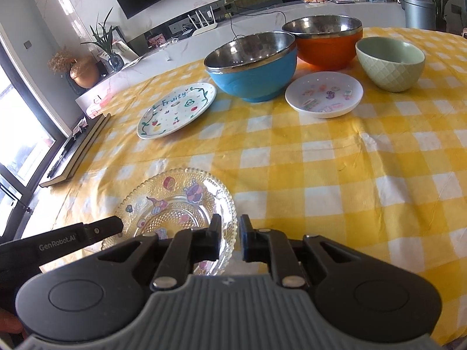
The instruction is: Organize plates and bowls
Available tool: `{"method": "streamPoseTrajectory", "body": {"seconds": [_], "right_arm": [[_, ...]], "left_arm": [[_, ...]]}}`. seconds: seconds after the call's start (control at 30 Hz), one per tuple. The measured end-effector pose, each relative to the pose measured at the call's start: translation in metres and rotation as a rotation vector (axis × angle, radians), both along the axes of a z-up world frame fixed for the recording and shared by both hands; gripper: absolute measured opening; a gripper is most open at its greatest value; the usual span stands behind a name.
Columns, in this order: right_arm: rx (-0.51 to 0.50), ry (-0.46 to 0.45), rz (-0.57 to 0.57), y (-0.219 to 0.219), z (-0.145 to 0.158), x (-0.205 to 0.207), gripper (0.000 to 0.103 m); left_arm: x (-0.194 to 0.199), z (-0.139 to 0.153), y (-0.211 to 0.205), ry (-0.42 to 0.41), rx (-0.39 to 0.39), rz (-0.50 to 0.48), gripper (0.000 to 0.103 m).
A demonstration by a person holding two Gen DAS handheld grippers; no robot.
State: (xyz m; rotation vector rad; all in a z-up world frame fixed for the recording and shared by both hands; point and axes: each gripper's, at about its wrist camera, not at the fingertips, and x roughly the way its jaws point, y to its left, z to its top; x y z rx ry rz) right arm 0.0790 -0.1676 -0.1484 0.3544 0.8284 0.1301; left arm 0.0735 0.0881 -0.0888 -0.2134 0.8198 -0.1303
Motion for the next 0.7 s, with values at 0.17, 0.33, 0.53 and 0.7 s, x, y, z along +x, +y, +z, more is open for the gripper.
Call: {"method": "streamPoseTrajectory", "body": {"seconds": [0.17, 0.33, 0.53, 0.7], "right_arm": [[-0.031, -0.032, 0.002, 0.003, 0.01, -0.004, 0.033], [-0.076, -0.067, 0.004, 0.005, 0.024, -0.009, 0.048], [-0.183, -0.119, -0.05, 0.006, 0.044, -0.012, 0.073], [-0.154, -0.091, -0.075, -0.002, 0.054, 0.0, 0.073]], "left_arm": [[-0.002, 0.01, 0.0, -0.01, 0.019, -0.002, 0.033], [0.001, 0.022, -0.002, 0.048, 0.043, -0.018, 0.034], [0.002, 0.039, -0.001, 0.042, 0.095, -0.033, 0.035], [0.012, 0.05, 0.002, 0.033, 0.119, -0.026, 0.036]]}}
